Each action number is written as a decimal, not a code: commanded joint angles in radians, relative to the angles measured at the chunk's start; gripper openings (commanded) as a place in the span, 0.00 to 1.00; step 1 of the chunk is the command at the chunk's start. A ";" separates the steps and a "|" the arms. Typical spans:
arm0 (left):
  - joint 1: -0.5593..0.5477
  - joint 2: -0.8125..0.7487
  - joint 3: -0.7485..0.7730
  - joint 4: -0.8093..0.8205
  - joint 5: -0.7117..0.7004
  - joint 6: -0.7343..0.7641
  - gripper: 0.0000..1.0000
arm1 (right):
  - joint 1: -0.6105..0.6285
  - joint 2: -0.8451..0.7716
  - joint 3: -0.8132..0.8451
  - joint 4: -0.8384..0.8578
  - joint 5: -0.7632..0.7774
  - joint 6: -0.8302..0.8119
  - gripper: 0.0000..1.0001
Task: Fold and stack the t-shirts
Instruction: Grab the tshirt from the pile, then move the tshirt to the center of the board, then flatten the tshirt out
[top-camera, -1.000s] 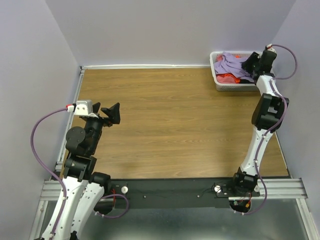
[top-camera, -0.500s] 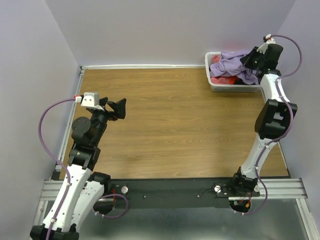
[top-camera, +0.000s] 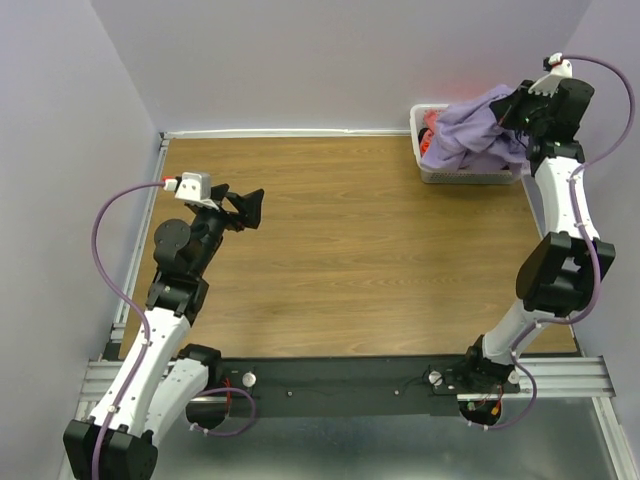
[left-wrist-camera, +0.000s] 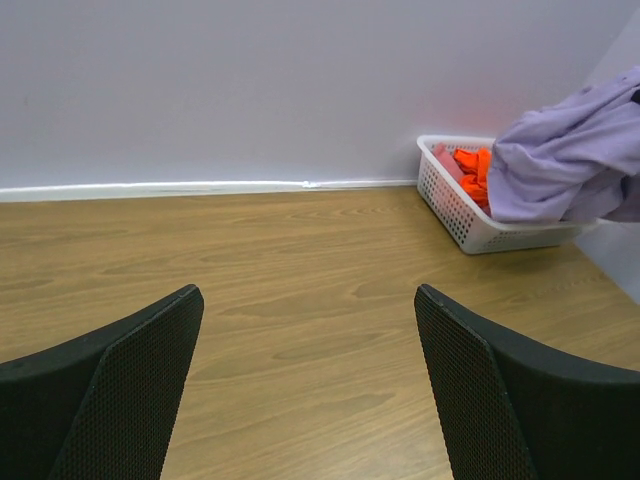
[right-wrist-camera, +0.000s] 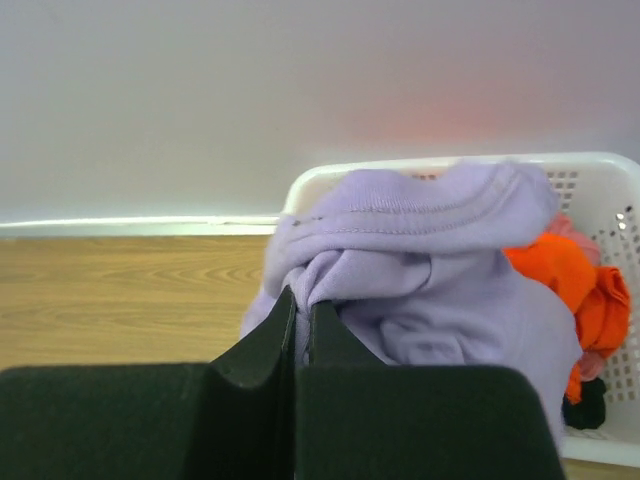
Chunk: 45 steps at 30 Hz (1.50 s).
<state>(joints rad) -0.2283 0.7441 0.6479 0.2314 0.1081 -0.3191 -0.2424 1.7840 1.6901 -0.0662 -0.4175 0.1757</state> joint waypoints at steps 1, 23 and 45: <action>0.007 0.014 0.012 0.063 0.039 0.014 0.94 | 0.005 -0.090 -0.038 -0.006 -0.141 0.024 0.00; 0.007 0.044 0.036 0.054 0.013 0.002 0.94 | 0.794 -0.117 -0.193 -0.081 -0.181 0.085 0.09; 0.003 0.199 -0.002 -0.101 -0.007 -0.167 0.94 | 0.762 0.006 -0.314 -0.216 0.077 -0.007 0.67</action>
<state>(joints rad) -0.2279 0.9127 0.6617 0.1734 0.0814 -0.3985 0.5106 1.7203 1.3472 -0.2455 -0.3012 0.1822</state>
